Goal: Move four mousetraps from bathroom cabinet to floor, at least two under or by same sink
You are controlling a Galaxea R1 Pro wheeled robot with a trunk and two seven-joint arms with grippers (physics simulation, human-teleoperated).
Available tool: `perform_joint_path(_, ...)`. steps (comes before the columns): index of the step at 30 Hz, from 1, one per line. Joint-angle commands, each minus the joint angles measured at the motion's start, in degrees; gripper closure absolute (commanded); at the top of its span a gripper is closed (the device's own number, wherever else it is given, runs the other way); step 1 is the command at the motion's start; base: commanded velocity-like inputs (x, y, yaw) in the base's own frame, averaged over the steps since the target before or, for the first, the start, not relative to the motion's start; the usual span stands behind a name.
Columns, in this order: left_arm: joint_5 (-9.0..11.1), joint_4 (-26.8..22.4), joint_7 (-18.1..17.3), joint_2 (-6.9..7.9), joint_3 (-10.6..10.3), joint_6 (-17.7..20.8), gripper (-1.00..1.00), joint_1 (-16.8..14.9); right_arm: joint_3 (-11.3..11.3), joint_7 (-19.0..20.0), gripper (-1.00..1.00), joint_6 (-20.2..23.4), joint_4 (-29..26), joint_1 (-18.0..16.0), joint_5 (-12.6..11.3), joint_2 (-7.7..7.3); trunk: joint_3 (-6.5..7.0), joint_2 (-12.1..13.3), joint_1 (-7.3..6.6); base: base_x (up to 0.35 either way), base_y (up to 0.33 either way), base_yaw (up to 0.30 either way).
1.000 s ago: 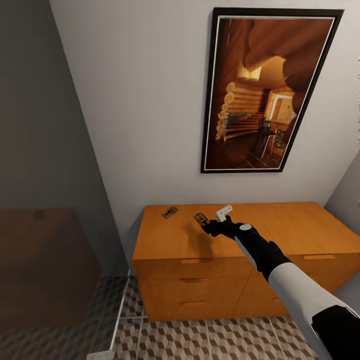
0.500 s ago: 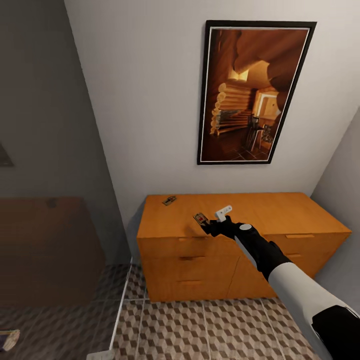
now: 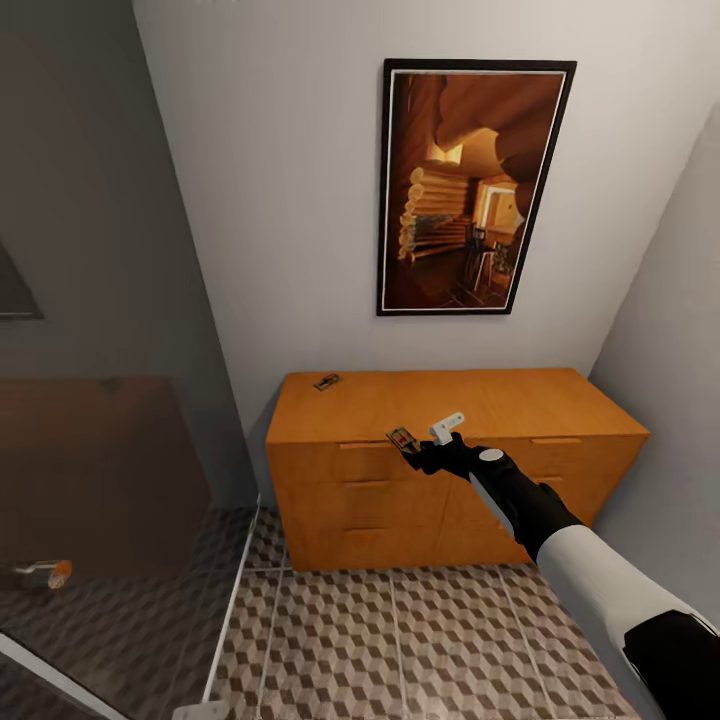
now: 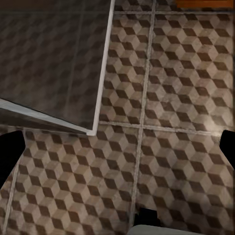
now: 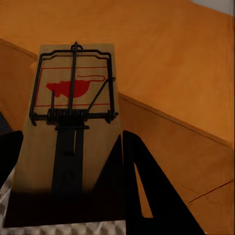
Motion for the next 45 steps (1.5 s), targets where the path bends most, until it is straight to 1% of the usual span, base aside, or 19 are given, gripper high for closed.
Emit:
perform_joint_path(1,0.26,0.22,0.14,-0.03,-0.49,-0.33,-1.00,-0.10,0.27,-0.27,1.00,0.39,-0.09,-0.06,-0.70,-0.08,-0.13,-0.13,0.01,-0.290,-0.188,0.000)
perform_joint_path(12,0.28,0.22,0.14,-0.02,-0.44,-0.33,-1.00,-0.10,0.32,-0.34,1.00,0.39,0.15,-0.07,-0.70,-0.08,-0.13,-0.13,0.01,-0.282,-0.192,0.000)
perform_joint_path(17,0.27,0.22,0.14,-0.01,-0.44,-0.33,-1.00,-0.10,0.34,-0.39,1.00,0.28,0.61,-0.07,-0.67,-0.08,-0.13,-0.13,0.01,-0.151,-0.072,0.000)
perform_joint_path(21,0.23,0.22,0.14,0.00,-0.43,-0.33,-1.00,-0.10,0.35,-0.40,1.00,-0.02,2.91,-0.07,-0.69,-0.07,-0.13,-0.13,0.01,-0.037,-0.017,0.000)
perform_joint_path(25,0.27,0.22,0.14,0.00,-0.43,-0.33,-1.00,-0.10,0.36,-0.36,1.00,-1.40,7.14,-0.07,-0.71,0.10,-0.13,-0.13,0.01,-0.010,-0.004,0.000)
perform_joint_path(27,0.27,0.22,0.14,0.00,-0.43,-0.33,-1.00,-0.10,0.39,-0.35,1.00,-4.56,11.04,-0.06,-0.77,0.28,-0.13,-0.13,0.01,-0.003,-0.001,0.000)
perform_joint_path(29,0.26,0.22,0.14,0.00,-0.43,-0.33,-1.00,-0.10,0.37,-0.25,1.00,-9.45,16.36,-0.07,-0.83,0.71,-0.13,-0.13,0.01,-0.001,0.000,0.000)
perform_joint_path(31,0.27,0.22,0.14,0.00,-0.43,-0.33,-1.00,-0.10,0.37,-0.22,1.00,-12.42,19.77,-0.07,-0.84,1.11,-0.13,-0.13,0.01,0.000,0.000,0.000)
perform_joint_path(32,0.27,0.22,0.14,0.00,-0.43,-0.33,-1.00,-0.10,0.36,-0.17,1.00,-15.70,23.58,-0.07,-0.82,1.59,-0.13,-0.13,0.01,0.000,0.000,0.000)
perform_joint_path(33,0.28,0.22,0.14,0.00,-0.43,-0.33,-1.00,-0.10,0.36,-0.15,1.00,-17.42,25.53,-0.07,-0.81,1.81,-0.13,-0.13,0.01,0.000,0.000,0.000)
perform_joint_path(35,0.28,0.22,0.14,-0.02,-0.45,-0.33,-1.00,-0.10,0.36,-0.05,1.00,-24.48,32.40,-0.04,-0.80,2.50,-0.13,-0.13,0.01,0.000,0.000,0.000)
perform_joint_path(36,0.27,0.22,0.14,-0.02,-0.45,-0.33,-1.00,-0.10,0.36,-0.02,1.00,-26.06,33.52,0.06,-0.79,2.61,-0.13,-0.13,0.01,0.000,0.000,0.000)
perform_joint_path(37,0.27,0.22,0.14,-0.01,-0.44,-0.33,-1.00,-0.10,0.36,0.04,1.00,-28.70,35.06,0.74,-0.79,2.75,-0.13,-0.13,0.01,0.000,0.000,0.000)
perform_joint_path(38,0.28,0.22,0.14,-0.01,-0.44,-0.33,-1.00,-0.10,0.36,0.05,1.00,-29.73,35.60,1.42,-0.79,2.80,-0.13,-0.13,0.01,0.000,0.000,0.000)
perform_joint_path(41,0.28,0.22,0.14,-0.01,-0.43,-0.33,-1.00,-0.10,0.36,0.08,1.00,-33.12,37.00,6.07,-0.73,2.91,-0.13,-0.13,0.01,0.000,0.000,0.000)
perform_joint_path(44,0.28,0.22,0.14,-0.02,-0.44,-0.33,-1.00,-0.10,0.34,0.09,1.00,-35.96,37.42,8.73,-0.71,2.86,-0.13,-0.13,0.01,0.000,0.000,0.000)
perform_joint_path(45,0.27,0.22,0.14,-0.01,-0.44,-0.33,-1.00,-0.10,0.32,0.10,1.00,-37.70,37.54,10.04,-0.70,2.81,-0.13,-0.13,0.01,0.000,0.000,0.000)
